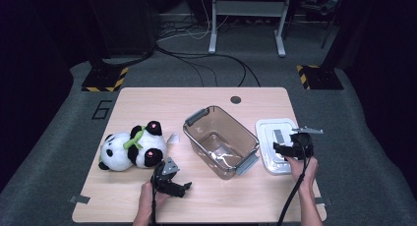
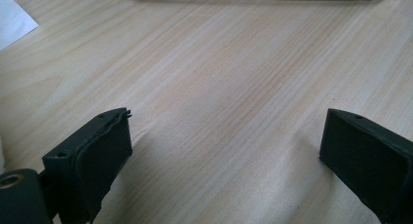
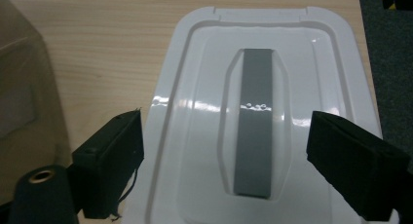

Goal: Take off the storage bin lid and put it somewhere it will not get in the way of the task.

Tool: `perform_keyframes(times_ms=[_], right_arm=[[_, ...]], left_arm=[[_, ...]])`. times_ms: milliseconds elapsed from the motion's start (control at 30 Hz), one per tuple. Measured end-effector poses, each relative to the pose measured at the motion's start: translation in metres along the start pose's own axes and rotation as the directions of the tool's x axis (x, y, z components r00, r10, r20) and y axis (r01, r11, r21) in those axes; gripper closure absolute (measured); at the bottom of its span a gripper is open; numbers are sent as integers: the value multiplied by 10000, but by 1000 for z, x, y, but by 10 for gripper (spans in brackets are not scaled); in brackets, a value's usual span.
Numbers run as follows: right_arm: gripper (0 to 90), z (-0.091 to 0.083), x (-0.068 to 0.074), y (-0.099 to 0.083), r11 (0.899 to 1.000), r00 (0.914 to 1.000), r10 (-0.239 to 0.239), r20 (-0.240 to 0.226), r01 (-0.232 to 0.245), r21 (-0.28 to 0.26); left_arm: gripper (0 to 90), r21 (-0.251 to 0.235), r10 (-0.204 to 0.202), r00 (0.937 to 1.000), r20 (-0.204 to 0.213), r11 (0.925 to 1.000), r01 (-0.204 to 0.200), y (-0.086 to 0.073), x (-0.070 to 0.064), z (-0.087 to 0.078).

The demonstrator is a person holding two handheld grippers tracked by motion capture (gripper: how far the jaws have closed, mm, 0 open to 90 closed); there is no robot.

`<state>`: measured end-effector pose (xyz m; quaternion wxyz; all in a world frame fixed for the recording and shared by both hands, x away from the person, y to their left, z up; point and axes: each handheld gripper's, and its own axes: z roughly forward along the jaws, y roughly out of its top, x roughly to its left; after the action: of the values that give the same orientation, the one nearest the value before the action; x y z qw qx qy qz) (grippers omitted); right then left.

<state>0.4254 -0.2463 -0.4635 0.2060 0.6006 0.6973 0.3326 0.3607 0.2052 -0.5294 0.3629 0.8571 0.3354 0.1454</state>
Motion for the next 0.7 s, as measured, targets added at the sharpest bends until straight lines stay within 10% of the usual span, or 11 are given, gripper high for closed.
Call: perform_keyframes(times_ms=[433, 700], right_arm=[[0, -34, 54, -42, 9905, 9895, -1151, -871, 1077, -853], [0, -30, 96, -78, 9695, 9621, -2373, -1342, 2259, -949]], left_arm=[[44, -24, -3, 10000, -18, 10000, 3, 0, 0, 0], [45, 21, 26, 10000, -25, 10000, -26, 0, 0, 0]])
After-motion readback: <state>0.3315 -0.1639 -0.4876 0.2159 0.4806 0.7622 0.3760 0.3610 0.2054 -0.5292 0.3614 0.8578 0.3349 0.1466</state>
